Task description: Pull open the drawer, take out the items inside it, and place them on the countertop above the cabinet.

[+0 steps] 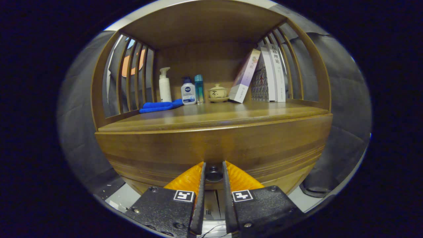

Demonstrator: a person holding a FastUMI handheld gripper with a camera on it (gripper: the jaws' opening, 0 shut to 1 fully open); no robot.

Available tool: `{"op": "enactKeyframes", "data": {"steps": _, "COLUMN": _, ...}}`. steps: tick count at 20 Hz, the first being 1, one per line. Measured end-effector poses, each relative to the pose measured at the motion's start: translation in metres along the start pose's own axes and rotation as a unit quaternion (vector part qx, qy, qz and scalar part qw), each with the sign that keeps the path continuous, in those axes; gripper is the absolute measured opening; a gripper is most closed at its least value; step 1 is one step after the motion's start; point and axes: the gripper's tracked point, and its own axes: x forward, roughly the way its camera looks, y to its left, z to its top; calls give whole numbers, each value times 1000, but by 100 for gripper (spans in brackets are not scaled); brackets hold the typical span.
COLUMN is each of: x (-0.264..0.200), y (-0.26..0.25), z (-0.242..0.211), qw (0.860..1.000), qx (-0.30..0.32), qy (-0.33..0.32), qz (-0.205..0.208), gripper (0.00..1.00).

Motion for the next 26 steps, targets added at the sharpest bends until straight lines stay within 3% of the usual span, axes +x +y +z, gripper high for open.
{"op": "enactKeyframes", "data": {"steps": 6, "x": 0, "y": -1, "z": -2, "qw": 1000, "qx": 6, "qy": 13, "qz": 2, "gripper": 20}}
{"op": "enactKeyframes", "data": {"steps": 26, "x": -114, "y": -10, "z": -39, "qw": 998, "qx": -31, "qy": 25, "qz": 44, "gripper": 20}}
